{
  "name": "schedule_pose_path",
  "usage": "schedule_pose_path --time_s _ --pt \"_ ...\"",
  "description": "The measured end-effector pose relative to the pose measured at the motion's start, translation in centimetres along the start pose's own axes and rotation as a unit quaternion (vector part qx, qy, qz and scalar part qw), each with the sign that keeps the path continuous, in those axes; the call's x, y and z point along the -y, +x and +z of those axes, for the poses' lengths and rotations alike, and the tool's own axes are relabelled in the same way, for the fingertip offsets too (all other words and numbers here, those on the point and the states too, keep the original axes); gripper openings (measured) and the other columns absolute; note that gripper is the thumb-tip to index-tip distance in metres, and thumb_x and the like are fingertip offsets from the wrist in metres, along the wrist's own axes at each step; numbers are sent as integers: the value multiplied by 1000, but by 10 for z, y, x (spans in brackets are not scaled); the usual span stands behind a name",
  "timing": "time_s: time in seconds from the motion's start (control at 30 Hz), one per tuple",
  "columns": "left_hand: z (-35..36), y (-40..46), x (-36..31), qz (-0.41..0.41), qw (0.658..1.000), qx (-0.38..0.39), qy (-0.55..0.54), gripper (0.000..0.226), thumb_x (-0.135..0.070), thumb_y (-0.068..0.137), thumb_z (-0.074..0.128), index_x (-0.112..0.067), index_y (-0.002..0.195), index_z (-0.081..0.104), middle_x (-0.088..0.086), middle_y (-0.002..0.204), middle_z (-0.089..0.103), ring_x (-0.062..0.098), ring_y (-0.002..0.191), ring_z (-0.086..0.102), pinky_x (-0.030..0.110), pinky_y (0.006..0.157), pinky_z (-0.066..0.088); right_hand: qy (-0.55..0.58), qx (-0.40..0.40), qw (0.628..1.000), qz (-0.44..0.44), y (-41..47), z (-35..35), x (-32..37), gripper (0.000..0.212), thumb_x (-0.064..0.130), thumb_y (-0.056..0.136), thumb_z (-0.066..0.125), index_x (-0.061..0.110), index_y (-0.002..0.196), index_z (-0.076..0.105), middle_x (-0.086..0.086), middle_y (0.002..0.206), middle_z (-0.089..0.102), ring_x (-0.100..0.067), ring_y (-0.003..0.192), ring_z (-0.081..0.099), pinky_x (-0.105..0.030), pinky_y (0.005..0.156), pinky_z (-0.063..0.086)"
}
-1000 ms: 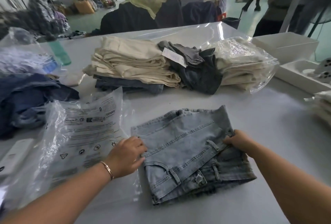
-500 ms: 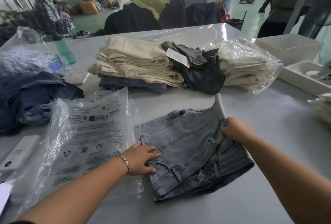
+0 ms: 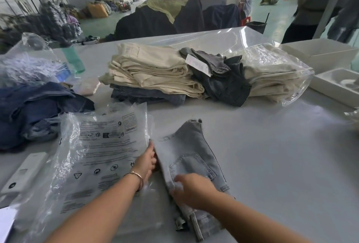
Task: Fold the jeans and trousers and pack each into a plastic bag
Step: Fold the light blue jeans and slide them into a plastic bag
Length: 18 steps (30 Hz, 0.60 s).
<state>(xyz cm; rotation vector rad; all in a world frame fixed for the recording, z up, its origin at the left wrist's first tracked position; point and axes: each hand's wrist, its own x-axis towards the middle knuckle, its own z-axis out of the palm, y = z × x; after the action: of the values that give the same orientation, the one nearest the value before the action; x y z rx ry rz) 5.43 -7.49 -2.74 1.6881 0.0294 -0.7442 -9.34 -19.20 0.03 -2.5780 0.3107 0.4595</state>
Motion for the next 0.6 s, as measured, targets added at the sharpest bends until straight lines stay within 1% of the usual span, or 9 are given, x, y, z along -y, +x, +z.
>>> schedule_pose_path --time_s 0.03,0.1,0.13,0.2,0.3,0.37,0.43,0.5,0.6 --pt "-1 1 -1 8 999 -9 32 40 -57 88 52 -19 87 62 -1 61 48 12 55 40 21 51 27 33 -56 998 23 2 -2 -9 35 46 91 46 25 118 56 -4 117 64 -27 109 59 -32 85 46" --pt "0 2 -1 45 993 -4 109 14 -24 83 72 -15 91 64 -7 69 67 18 75 63 15 55 46 30 -201 975 94 9 -8 -35 31 40 92 45 21 114 56 -4 117 59 -26 111 54 -33 85 47" --pt "1 3 0 62 985 8 159 23 -9 80 74 -13 99 61 -10 72 68 22 86 66 17 64 51 16 -243 960 139 13 -12 -49 33 39 92 46 19 117 53 -5 119 54 -27 114 50 -35 87 45" --pt "8 3 0 96 962 9 254 49 0 76 72 -10 120 54 -11 76 64 25 91 66 28 80 53 45 -244 944 219 18 -16 -72 44 43 90 50 14 122 47 -10 123 50 -30 117 45 -38 91 43" --pt "16 7 -4 153 932 -62 322 55 0 76 65 -19 127 54 -13 70 56 17 72 59 26 65 47 150 -203 934 252 27 -14 -88 57 49 89 56 7 126 44 -14 128 50 -34 119 48 -39 92 42" --pt "19 11 -8 177 911 -114 354 48 0 78 61 -18 123 56 -1 74 61 20 70 56 31 65 47 193 -192 928 253 31 -12 -89 60 51 87 57 7 126 46 -12 126 54 -31 115 53 -35 85 41" --pt "18 14 -8 180 898 -144 375 50 -3 82 59 -16 129 52 7 97 66 28 85 61 35 76 50 235 -184 919 258 34 -12 -88 54 52 86 56 6 115 54 -11 114 61 -28 99 58 -34 77 42" --pt "17 12 -4 187 875 -143 424 57 -10 85 58 -15 139 40 13 128 54 31 108 57 36 89 48 302 -182 901 254 35 -11 -88 46 49 85 59 4 96 61 -13 96 66 -23 79 57 -34 70 44" --pt "22 1 4 286 744 -97 596 60 -38 88 56 -22 142 36 7 149 29 26 133 33 36 105 36 349 -151 893 239 34 -8 -86 30 40 83 67 12 76 57 -3 77 60 -18 69 54 -28 58 39"
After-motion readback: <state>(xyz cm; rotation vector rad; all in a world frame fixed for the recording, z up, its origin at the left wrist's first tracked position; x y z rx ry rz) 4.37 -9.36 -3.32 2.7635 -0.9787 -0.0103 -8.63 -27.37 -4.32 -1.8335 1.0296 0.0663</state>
